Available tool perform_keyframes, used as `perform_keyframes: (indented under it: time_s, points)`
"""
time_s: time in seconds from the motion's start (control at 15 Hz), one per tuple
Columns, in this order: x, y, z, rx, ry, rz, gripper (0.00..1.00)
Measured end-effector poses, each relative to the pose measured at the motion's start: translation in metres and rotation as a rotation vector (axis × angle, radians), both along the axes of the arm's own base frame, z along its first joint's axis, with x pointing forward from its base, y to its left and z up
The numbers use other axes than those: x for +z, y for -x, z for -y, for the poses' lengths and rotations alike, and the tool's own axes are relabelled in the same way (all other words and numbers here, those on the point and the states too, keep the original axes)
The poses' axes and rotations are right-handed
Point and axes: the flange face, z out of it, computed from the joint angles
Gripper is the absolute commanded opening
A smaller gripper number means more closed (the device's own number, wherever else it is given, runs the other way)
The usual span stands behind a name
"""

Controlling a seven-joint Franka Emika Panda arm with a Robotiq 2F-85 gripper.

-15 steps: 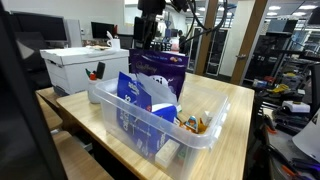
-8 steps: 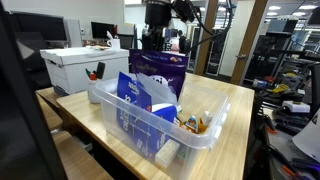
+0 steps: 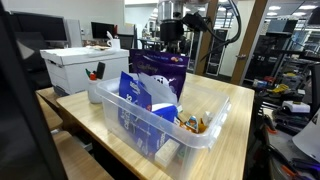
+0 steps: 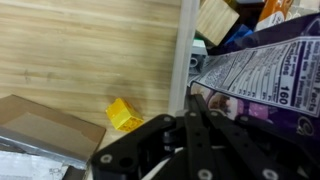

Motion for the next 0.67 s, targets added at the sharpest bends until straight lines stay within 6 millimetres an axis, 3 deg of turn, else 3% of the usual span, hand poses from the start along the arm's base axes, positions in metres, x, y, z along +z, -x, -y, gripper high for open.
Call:
perform_keyframes:
  time_s: [0.4, 0.53, 0.67]
  points:
    - [0.006, 0.019, 0.015, -0.050, 0.033, -0.067, 0.03]
    - [0.007, 0.032, 0.018, -0.052, 0.032, -0.113, 0.03]
    - [0.008, 0.064, 0.007, -0.026, -0.055, -0.175, 0.03]
